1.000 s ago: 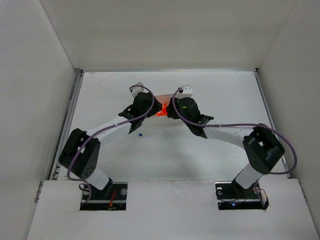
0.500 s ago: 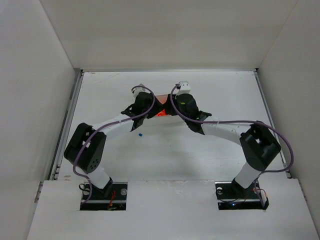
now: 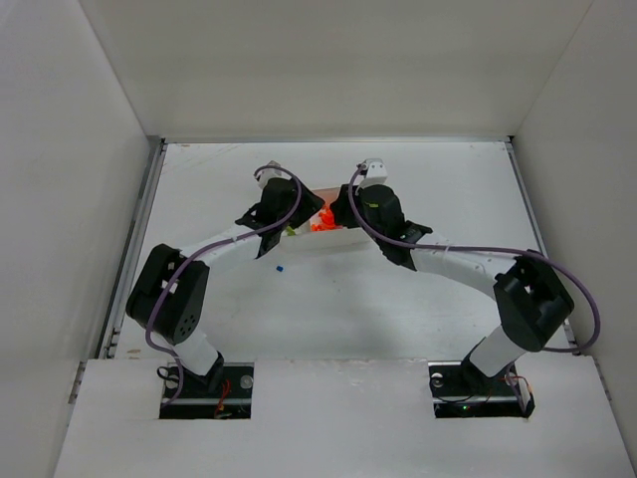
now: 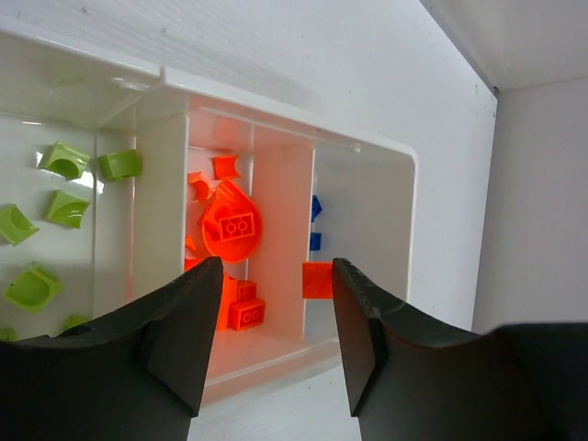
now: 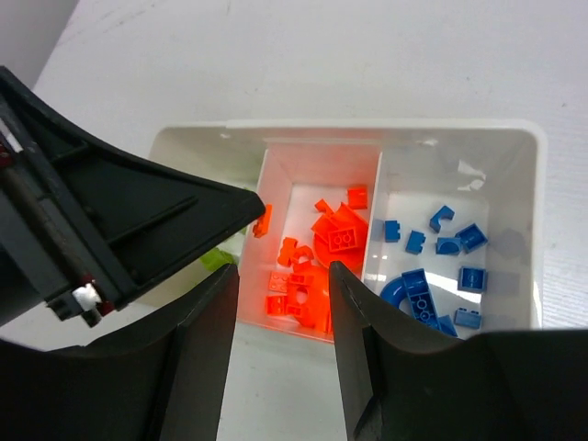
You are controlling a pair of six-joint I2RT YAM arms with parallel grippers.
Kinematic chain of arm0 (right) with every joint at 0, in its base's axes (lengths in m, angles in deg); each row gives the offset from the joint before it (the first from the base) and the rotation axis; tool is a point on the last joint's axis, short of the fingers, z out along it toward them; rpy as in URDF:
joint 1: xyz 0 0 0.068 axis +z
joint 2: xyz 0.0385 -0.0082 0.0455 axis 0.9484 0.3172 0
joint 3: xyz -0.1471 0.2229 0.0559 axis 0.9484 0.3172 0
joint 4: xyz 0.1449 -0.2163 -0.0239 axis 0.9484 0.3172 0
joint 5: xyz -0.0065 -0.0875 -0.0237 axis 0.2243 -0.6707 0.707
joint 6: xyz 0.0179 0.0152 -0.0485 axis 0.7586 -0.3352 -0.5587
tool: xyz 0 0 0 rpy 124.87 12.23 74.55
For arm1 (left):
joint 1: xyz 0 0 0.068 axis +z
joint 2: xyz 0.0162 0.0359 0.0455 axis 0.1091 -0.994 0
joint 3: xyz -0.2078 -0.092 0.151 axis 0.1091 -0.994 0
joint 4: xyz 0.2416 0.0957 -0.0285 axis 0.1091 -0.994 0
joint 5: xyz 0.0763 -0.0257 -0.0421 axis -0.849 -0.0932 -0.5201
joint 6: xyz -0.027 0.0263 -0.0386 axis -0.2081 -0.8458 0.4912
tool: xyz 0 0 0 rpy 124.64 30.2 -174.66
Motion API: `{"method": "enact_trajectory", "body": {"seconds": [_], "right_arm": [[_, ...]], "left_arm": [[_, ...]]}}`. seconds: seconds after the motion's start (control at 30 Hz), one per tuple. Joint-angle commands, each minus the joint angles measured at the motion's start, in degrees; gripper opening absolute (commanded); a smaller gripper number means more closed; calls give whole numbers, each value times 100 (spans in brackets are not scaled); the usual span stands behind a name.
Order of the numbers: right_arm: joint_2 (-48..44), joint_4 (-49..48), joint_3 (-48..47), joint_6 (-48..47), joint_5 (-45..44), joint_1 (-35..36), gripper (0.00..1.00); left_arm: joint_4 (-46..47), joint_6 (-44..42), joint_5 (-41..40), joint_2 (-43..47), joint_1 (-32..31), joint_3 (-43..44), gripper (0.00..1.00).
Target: Sort the legos into containers by color
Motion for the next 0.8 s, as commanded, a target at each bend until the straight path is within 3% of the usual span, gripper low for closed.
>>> {"method": "enact_trajectory", "body": {"seconds": [0.0, 0.77], "right_arm": [[-155, -119, -106, -171, 44, 29, 50], [575, 128, -792, -268, 158, 126, 50]], "left_arm": [[274, 78, 88, 141, -27, 206, 48], [274, 210, 61, 738, -62, -242, 48]]}}
